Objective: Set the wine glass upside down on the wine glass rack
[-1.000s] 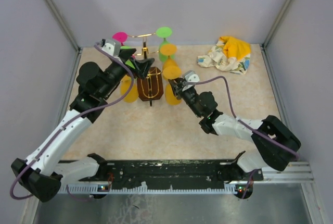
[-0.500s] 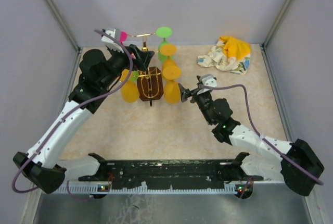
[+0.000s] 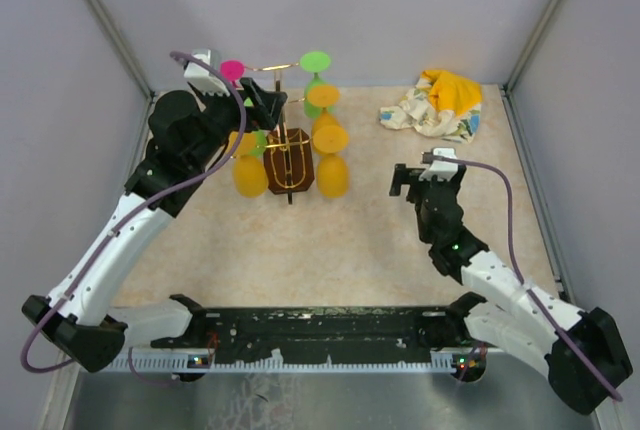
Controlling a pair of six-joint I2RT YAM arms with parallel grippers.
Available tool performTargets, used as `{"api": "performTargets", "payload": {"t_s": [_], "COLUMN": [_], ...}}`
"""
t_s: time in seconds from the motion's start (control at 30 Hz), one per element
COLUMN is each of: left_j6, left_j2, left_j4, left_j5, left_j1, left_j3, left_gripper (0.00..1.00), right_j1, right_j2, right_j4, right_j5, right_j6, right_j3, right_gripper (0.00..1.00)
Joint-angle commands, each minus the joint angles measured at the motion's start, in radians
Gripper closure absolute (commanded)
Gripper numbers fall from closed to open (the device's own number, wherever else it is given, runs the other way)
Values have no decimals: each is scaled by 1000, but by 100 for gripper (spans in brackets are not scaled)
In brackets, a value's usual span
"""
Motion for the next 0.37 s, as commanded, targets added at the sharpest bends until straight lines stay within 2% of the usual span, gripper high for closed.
{"api": "performTargets", "payload": {"t_s": [0.0, 0.33], "left_j6": [-8, 9], "left_j2": [-8, -12], "left_j4": [-18, -16], "left_j5": [-33, -50], "left_j1": [5, 4], "left_j3": [28, 24], "left_gripper": [1, 1], "right_j1": [-5, -5], "right_j2": [-44, -21], "right_j4": [-28, -15], "right_j5": [19, 6], "right_j6": [33, 35], "right_j3": [8, 12], "right_gripper": [1, 1]}}
